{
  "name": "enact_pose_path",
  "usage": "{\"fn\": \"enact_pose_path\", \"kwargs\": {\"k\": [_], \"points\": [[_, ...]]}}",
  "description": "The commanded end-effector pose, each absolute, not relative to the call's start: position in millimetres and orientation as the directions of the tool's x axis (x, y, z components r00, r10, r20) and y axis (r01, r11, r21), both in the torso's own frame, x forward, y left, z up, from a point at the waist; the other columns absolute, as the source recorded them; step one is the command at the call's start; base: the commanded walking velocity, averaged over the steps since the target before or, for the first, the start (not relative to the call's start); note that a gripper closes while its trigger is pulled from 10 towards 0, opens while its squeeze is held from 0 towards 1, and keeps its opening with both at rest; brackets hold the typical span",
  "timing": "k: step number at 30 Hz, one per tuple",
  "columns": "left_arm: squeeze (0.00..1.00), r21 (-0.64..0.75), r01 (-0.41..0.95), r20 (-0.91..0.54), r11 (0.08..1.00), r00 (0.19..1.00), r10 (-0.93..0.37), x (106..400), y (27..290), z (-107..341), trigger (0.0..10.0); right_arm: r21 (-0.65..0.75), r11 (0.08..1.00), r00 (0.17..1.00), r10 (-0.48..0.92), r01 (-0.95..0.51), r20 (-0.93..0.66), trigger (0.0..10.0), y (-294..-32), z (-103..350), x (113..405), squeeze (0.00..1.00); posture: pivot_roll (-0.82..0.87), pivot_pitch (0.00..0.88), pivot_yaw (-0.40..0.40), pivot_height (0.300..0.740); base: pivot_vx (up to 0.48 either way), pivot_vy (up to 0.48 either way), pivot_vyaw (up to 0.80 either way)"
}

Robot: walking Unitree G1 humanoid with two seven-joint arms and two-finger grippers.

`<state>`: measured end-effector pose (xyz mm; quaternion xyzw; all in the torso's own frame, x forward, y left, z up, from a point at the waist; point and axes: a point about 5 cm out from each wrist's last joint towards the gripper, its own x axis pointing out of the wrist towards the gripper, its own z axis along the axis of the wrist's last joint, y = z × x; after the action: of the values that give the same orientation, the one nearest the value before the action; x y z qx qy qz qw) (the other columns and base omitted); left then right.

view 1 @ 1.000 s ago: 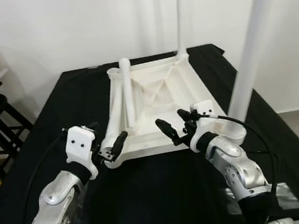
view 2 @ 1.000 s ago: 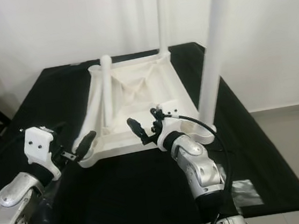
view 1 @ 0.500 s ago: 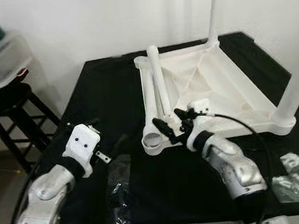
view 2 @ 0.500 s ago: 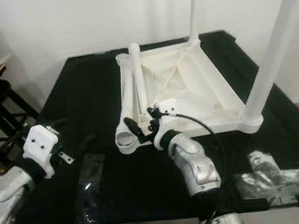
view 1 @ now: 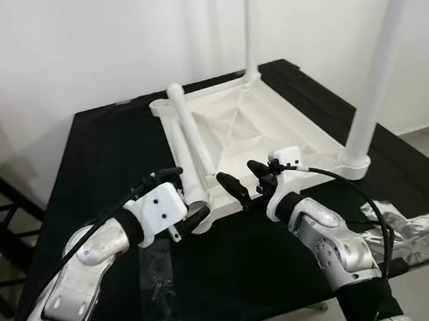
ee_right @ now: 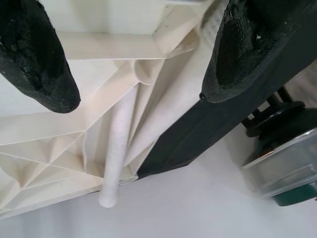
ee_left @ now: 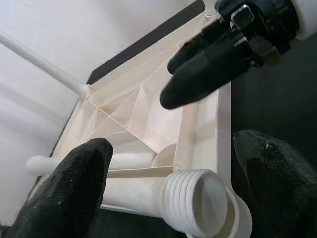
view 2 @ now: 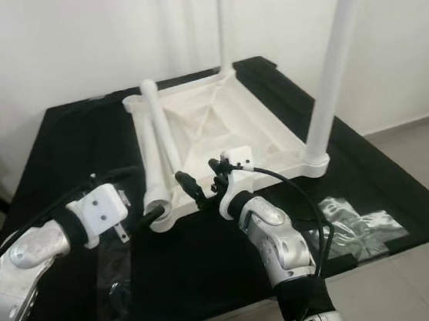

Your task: Building children table

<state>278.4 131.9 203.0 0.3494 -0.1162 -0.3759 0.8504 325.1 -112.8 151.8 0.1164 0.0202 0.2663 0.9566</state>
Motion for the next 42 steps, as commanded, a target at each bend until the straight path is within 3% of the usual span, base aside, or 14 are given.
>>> {"fn": "enact_pose_path", "kwargs": {"k": [1,8,24,32,42], "points": [[0.00,0.686,0.570,-0.100,0.453,0.690,-0.717,279.0,132.1,198.1,10.0,0.247,0.819,0.849,0.527,-0.518,0.033,10.0,-109.6,153.5,323.8,0.00,-0.11,0.043,0.071,0.740,0.000,0.000,0.00],[0.00,0.658,0.620,-0.241,0.427,0.711,-0.661,283.4,135.1,174.6,10.0,0.262,0.818,0.851,0.524,-0.512,0.030,10.0,-109.7,153.5,324.2,0.00,-0.11,0.047,0.075,0.740,0.000,0.000,0.00],[0.00,0.760,0.522,-0.249,0.387,0.784,-0.568,298.5,125.5,164.2,10.0,0.273,0.817,0.854,0.520,-0.508,0.031,10.0,-108.8,152.9,323.7,0.00,-0.11,0.042,0.084,0.740,0.000,0.000,0.00],[0.00,0.782,0.438,-0.216,0.444,0.858,-0.467,312.4,126.1,162.3,10.0,0.277,0.816,0.853,0.520,-0.507,0.030,10.0,-107.3,151.7,323.2,0.00,-0.11,0.035,0.090,0.740,0.000,0.000,0.00],[0.00,0.762,0.388,-0.174,0.518,0.894,-0.413,324.7,119.6,159.7,10.0,0.282,0.814,0.853,0.521,-0.507,0.031,10.0,-105.7,151.2,322.2,0.00,-0.11,0.033,0.097,0.740,0.000,0.000,0.00]]}}
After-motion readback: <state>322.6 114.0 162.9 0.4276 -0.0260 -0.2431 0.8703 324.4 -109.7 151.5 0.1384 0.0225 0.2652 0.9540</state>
